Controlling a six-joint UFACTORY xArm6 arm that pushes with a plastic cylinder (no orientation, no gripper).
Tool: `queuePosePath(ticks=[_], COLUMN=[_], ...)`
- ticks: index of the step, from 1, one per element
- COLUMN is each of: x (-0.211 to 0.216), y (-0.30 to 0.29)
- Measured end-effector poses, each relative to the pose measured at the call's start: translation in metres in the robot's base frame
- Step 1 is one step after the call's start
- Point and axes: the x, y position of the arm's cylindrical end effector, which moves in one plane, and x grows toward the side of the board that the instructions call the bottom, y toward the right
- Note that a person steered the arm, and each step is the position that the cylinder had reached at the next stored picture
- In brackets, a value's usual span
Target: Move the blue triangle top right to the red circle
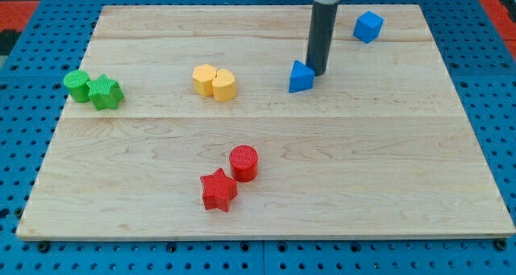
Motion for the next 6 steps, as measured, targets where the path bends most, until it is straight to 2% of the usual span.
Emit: queuePosePath(ticks=[1,2,3,4,5,6], x=[-0.001,-0.025,0.035,0.035,0.013,0.016], y=[-0.002,0.009,-0.030,-0.032,-0.015,-0.053])
